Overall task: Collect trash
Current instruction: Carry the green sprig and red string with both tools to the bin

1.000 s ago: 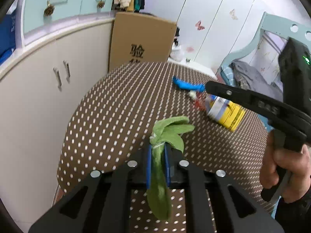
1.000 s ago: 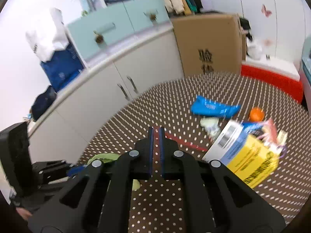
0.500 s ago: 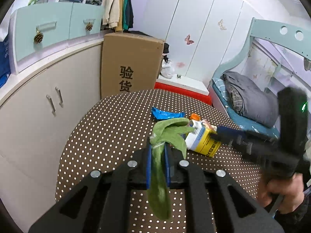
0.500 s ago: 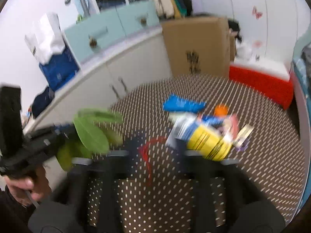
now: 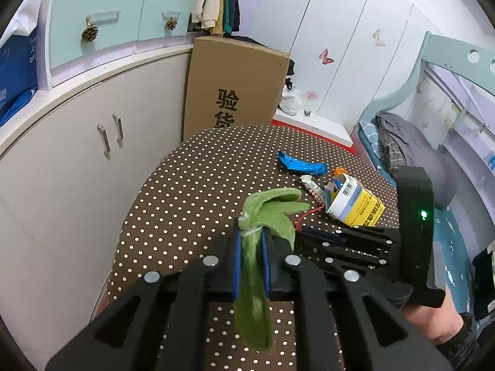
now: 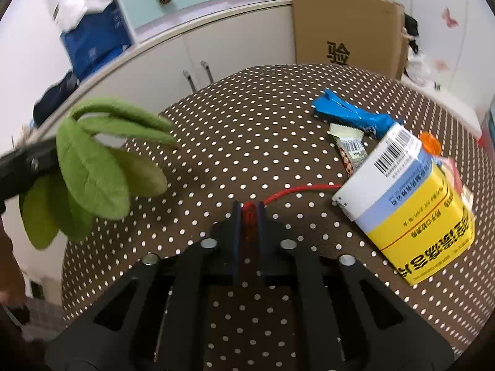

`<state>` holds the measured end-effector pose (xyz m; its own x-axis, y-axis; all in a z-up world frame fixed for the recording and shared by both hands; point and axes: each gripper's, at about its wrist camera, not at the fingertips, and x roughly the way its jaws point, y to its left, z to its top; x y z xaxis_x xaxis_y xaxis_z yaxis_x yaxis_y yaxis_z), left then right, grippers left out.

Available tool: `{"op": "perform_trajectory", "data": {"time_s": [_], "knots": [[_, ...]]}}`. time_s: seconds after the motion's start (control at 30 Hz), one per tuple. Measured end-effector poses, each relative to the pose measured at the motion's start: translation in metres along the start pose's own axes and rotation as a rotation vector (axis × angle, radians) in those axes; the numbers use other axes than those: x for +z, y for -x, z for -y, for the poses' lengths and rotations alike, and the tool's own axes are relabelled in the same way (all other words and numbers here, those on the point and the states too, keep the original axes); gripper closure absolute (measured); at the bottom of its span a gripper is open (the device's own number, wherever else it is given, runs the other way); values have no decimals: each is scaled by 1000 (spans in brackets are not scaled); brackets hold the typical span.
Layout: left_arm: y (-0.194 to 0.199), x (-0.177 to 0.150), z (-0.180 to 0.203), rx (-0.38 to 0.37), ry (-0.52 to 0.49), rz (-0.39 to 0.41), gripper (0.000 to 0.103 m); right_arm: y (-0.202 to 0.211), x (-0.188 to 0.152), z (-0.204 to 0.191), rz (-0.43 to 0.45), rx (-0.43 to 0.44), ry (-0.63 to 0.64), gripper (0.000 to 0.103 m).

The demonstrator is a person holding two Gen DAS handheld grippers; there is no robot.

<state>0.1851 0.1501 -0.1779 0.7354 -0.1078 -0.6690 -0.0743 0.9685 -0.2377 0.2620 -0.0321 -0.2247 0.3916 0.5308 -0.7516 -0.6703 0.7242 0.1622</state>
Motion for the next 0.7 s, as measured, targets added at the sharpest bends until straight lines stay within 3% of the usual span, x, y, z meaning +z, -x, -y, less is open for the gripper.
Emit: {"op": "perform_trajectory", "data": {"time_s": [0.1, 0.43, 0.7], "knots": [[1, 2, 3, -4, 2, 7, 92, 16, 2, 0, 32, 37, 0, 96], [11, 25, 35, -53, -41, 64, 92, 132, 15, 38, 287, 172, -97, 96], [20, 42, 80, -123, -103, 108, 92, 209, 7, 75, 426, 156, -166, 96]]}}
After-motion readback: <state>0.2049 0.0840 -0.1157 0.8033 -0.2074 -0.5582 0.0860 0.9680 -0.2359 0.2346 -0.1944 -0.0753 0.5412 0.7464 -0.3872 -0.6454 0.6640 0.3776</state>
